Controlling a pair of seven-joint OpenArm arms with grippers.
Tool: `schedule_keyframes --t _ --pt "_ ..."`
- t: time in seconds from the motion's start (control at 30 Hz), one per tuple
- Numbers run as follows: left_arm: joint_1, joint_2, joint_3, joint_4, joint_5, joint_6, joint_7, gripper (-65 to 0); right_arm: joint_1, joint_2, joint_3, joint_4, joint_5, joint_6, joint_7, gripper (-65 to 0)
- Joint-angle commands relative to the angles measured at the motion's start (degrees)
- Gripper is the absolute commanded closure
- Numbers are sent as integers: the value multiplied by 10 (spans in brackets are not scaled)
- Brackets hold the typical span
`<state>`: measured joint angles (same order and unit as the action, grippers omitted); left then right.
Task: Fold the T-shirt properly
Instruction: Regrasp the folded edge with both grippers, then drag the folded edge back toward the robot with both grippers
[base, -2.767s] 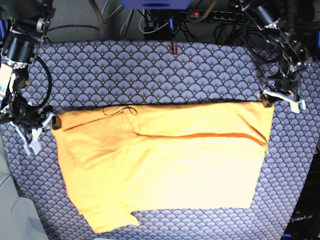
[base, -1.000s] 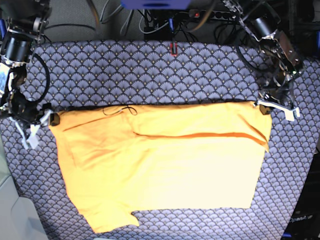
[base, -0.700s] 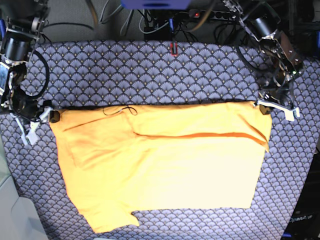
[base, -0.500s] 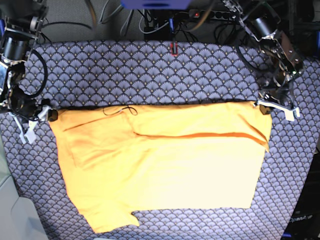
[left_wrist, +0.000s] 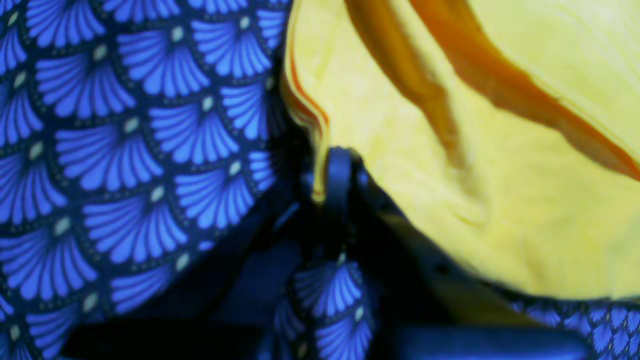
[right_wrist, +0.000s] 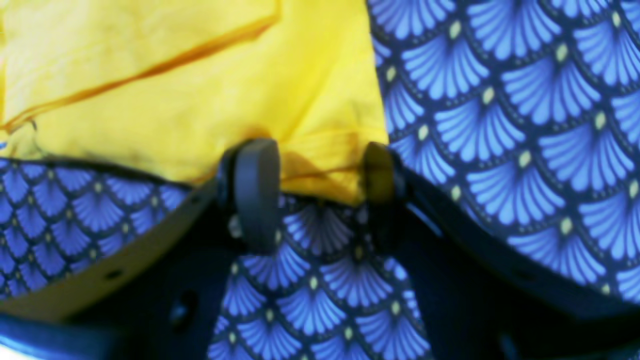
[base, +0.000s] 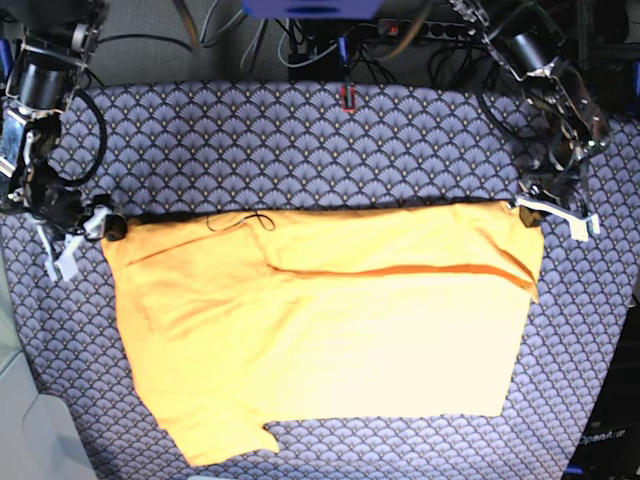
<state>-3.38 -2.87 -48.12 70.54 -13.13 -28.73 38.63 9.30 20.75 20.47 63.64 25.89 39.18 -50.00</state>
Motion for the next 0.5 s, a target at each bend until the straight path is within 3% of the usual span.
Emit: schedule_keyframes --t 0.0,0.2,0.47 --pt "3 -4 1 3 13 3 20 0 1 -9 -5 0 2 8 -20 -204" --pt "3 -13 2 4 13 3 20 0 2 -11 -5 3 2 8 -20 -2" --pt "3 -17 1 4 13 3 28 0 2 7 -3 4 4 8 -20 0"
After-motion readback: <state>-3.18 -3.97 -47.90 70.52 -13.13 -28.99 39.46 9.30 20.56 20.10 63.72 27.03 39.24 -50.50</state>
